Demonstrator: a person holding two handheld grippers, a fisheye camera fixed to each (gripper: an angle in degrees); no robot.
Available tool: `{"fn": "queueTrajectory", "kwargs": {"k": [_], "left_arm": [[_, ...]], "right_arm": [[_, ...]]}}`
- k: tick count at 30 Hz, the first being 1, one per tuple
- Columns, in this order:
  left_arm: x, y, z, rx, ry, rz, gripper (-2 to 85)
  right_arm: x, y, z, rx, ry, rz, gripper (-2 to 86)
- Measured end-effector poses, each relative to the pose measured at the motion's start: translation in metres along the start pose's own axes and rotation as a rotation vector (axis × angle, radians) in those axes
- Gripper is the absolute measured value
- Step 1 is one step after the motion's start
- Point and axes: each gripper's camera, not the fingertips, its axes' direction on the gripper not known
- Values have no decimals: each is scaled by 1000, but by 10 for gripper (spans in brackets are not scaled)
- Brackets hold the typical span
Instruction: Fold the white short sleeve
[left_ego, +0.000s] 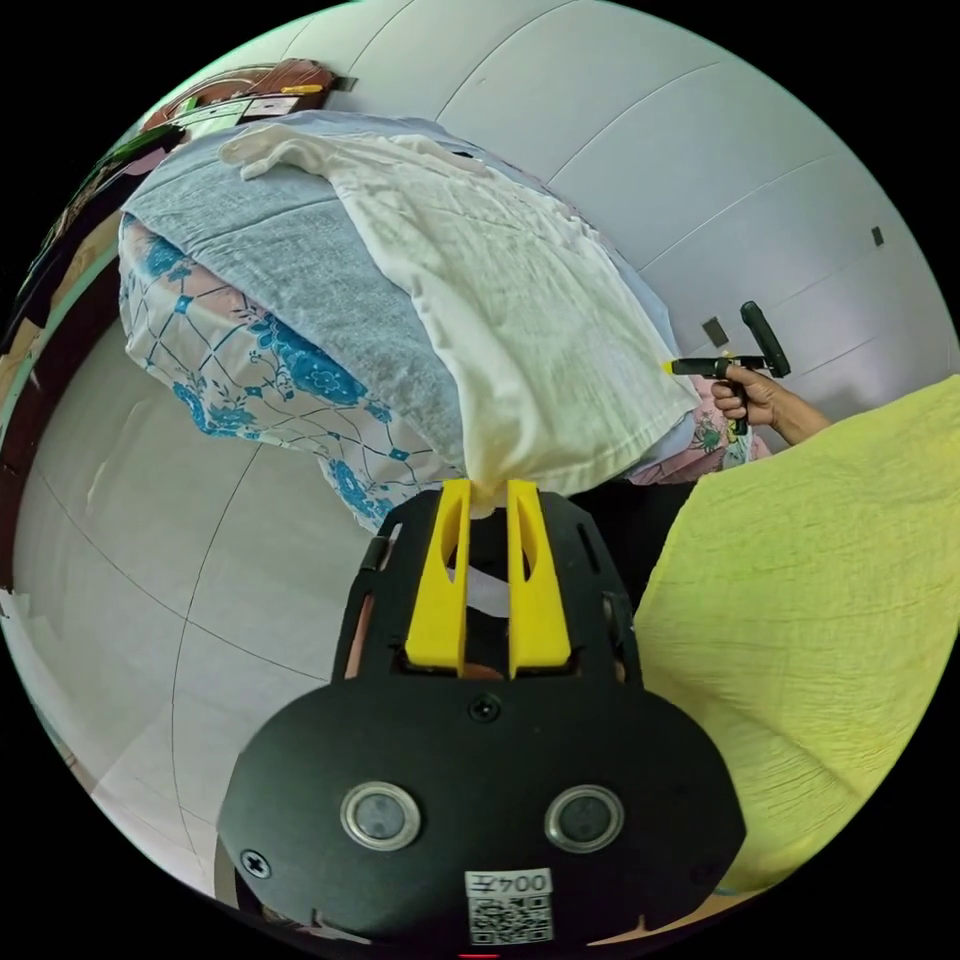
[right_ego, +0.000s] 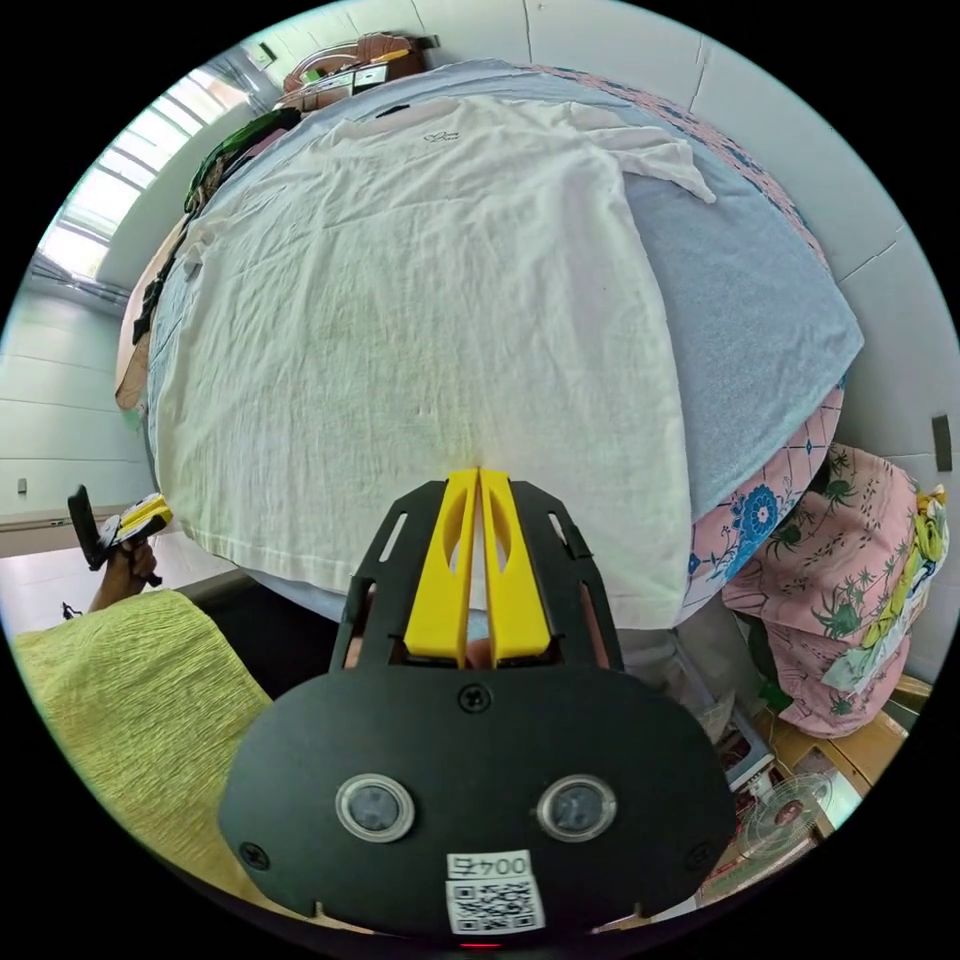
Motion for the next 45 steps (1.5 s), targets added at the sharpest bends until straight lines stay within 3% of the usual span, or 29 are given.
{"fn": "queueTrajectory", "kwargs": {"k": [15,22,24,29,34,45], "left_arm": [[-11,18,-3,75,66,-223,15],[52,-24,-59,194,-176,-75,13],[79,-63,-46,155,-215,23,10],[135,-174,56,-134,-338,218,4],[154,-212,129,-309,-376,285,4],[160,-237,162,-279,-348,357,4]], "right_arm": [[-21,-14,47,-50,198,-106,-1],[-5,-18,60,-50,184,-115,-3],[2,-23,63,-71,167,-120,-4],[21,-37,70,-131,131,-147,-4],[34,-43,77,-146,119,-172,-5],[81,-48,87,-119,26,-170,-6]]}}
